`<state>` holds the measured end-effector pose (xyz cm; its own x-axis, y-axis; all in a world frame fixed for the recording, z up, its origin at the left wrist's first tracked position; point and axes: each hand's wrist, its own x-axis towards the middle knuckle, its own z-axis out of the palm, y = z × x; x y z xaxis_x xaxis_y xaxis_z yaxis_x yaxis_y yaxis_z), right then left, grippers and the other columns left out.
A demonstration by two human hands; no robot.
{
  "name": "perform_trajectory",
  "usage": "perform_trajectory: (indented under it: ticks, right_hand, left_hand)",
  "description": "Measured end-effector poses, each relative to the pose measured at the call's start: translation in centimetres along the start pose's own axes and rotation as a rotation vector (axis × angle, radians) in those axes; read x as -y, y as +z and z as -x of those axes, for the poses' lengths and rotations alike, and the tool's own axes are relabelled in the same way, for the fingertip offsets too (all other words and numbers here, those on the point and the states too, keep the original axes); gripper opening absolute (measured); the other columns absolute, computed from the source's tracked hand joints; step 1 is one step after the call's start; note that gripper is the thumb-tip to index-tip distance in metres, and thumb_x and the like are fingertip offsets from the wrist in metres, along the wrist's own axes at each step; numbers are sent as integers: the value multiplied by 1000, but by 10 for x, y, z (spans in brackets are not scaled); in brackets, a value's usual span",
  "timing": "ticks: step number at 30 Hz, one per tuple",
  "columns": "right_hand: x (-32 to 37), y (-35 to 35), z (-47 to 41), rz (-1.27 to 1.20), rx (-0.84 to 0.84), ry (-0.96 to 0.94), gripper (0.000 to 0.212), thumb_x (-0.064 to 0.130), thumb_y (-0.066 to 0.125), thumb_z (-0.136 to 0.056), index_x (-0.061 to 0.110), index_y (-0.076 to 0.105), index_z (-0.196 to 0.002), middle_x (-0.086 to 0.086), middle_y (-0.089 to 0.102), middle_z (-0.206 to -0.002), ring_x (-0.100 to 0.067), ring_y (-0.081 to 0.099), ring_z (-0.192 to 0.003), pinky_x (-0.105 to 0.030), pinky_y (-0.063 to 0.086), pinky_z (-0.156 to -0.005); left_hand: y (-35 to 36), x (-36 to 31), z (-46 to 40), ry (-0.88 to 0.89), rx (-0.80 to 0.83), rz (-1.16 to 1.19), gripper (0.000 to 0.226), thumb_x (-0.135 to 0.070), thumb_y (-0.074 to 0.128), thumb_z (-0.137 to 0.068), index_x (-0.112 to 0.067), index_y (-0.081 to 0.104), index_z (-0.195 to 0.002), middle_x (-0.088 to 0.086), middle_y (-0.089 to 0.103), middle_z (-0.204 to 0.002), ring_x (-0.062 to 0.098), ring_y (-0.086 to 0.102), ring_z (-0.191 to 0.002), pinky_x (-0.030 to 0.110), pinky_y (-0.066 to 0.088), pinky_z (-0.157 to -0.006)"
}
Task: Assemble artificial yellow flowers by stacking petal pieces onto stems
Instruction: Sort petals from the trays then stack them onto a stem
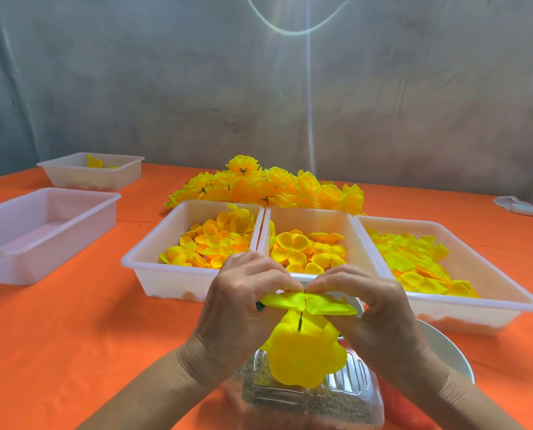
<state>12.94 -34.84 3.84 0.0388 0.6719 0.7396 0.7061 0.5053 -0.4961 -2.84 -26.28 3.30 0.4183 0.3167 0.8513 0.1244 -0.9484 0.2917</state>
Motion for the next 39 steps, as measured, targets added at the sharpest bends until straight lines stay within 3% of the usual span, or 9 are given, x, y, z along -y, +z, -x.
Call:
perform_trajectory:
  ticks: [4, 8, 14, 20, 24, 27, 31, 39]
  right_hand:
    - [1, -3, 1, 182, 6, -148, 12, 15, 73, -69, 9, 76, -80, -1, 70, -81, -26, 65, -75, -42, 52, -58]
    - [-2, -2, 6, 274, 14, -236, 8, 6, 75, -68, 6, 75, -77, -1, 69, -82, -29, 63, -74, -44, 51, -60]
    - [-3, -1, 12, 291, -12, -232, 7, 11, 74, -73, 6, 74, -77, 1, 69, -83, -26, 63, -75, -41, 51, -60]
    - [-3, -1, 13, 296, 8, -221, 8, 14, 72, -75, 7, 75, -76, 0, 69, -82, -27, 63, -75, -42, 51, -60]
    - [-6, -2, 14, 307, 29, -224, 10, 16, 69, -77, 8, 74, -75, 0, 69, -83, -26, 63, -76, -42, 51, -62]
    - [-11, -2, 16, 324, 65, -231, 4, 9, 73, -73, 9, 74, -77, 1, 70, -84, -26, 63, -77, -42, 51, -62]
    - [-15, -2, 19, 381, 107, -269, 13, 0, 73, -68, 9, 74, -77, 2, 70, -85, -25, 64, -78, -42, 52, -62]
    - [-15, -4, 19, 391, 154, -300, 14, 1, 62, -77, 8, 73, -79, 0, 70, -85, -28, 63, -80, -42, 51, -66]
  left_hand:
    - [2, 4, 3, 74, 15, -76, 5, -16, 75, -72, -11, 74, -71, -2, 69, -75, 17, 60, -74, 31, 42, -72]
    - [3, 8, 9, 139, 41, -132, 7, -17, 71, -77, -12, 75, -76, -1, 69, -81, 21, 62, -78, 36, 44, -75]
    - [-4, 11, 15, 106, 77, -112, 13, -18, 68, -77, -11, 76, -85, -1, 70, -91, 19, 59, -87, 39, 46, -77]
    - [-4, 9, 17, 97, 69, -74, 19, -24, 64, -82, -9, 75, -80, 0, 70, -87, 23, 63, -81, 41, 48, -72]
    - [-3, 9, 20, 103, 69, -88, 2, -12, 75, -75, -10, 74, -74, -2, 69, -85, 20, 61, -81, 39, 47, -73]
    - [-3, 9, 22, 110, 88, -118, 12, 1, 75, -68, -10, 75, -73, -1, 69, -85, 22, 62, -80, 38, 46, -74]
    - [-3, 8, 24, 157, 89, -155, 20, 0, 60, -76, -11, 75, -72, 1, 69, -84, 24, 63, -79, 38, 47, -74]
    - [-3, 10, 31, 150, 131, -140, 20, 8, 67, -69, -9, 76, -75, 1, 69, -83, 25, 63, -79, 42, 48, -73]
